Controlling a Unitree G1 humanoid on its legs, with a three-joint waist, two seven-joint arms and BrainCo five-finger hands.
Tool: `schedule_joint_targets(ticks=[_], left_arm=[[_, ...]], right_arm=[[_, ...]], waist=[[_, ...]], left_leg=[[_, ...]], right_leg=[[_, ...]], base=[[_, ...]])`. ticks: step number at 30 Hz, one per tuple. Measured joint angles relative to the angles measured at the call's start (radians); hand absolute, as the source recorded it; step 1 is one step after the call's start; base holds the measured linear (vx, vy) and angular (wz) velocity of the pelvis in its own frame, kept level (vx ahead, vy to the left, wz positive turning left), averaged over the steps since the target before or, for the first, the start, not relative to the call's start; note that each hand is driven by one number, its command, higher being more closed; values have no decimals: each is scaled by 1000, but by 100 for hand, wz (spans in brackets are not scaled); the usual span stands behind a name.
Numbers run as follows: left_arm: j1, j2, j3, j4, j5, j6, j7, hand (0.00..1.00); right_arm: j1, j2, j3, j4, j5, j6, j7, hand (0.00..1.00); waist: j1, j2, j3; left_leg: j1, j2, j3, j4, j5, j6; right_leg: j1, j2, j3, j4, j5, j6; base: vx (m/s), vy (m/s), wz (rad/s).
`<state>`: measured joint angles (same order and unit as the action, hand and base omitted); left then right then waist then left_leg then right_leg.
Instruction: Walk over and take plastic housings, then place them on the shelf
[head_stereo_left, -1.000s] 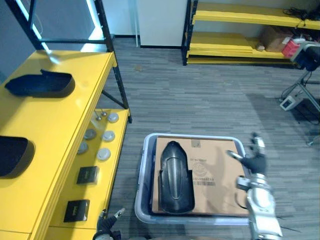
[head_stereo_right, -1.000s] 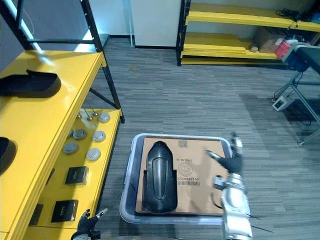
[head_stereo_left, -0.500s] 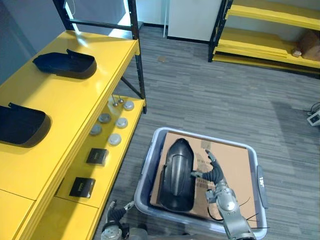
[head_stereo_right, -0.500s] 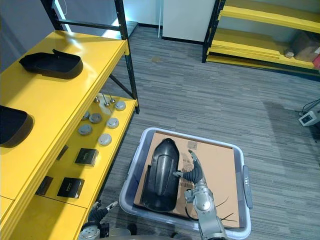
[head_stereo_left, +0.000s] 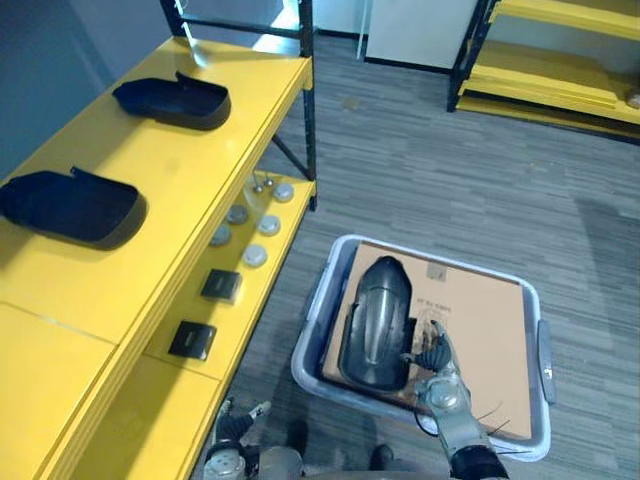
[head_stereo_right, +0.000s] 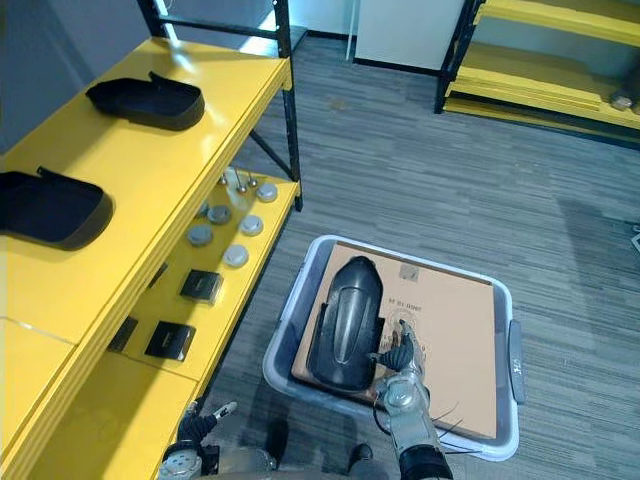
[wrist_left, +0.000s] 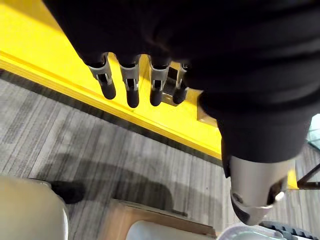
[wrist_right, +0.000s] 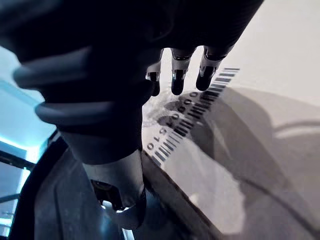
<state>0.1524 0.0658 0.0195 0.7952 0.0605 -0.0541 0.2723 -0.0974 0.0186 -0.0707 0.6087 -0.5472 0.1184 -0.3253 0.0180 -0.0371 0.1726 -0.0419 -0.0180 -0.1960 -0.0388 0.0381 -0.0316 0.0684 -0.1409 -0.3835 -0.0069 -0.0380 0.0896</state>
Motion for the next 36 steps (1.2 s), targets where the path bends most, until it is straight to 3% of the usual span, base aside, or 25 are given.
schedule_joint_targets(ticks=[8,18,28,33,36], left_arm=[[-9,8,-17,0,0,0,13,0],[-27,6,-17,-1,-1,1,13,0],[-21,-4,-29,-30,-1,2,9,0],[-13,-5,-97,-155,-6,3,11,0],[-18,-15,-167,-315,-10,0,12,0]], right_arm=[[-77,-48,-2,55,-21,17,-3,100],[-90,-34,10,62,109,4,44,100],[33,-22,-23,-164,150,-13,36,100],[82,-22,-43,-305,186,-37,-6,100],[109,-23,-47,-402,189,-53,-25,100]], waist=[[0,-4,3],[-2,-8,6],[-4,-8,6],[-8,-6,4],[-8,-5,3]], left_leg=[[-4,-2,-2,-30,19,8],[10,-3,0,-33,20,7],[28,-2,8,-30,19,5],[28,1,14,-26,19,5],[27,1,16,-24,17,2]], right_leg=[[-4,10,-4,-32,21,2],[19,12,-7,-49,21,2],[33,2,4,-45,21,3],[32,5,10,-46,22,2],[30,6,17,-46,22,2]], base=[[-8,5,0],[42,-3,2],[-53,12,-2],[-32,-2,-2],[7,1,-2]])
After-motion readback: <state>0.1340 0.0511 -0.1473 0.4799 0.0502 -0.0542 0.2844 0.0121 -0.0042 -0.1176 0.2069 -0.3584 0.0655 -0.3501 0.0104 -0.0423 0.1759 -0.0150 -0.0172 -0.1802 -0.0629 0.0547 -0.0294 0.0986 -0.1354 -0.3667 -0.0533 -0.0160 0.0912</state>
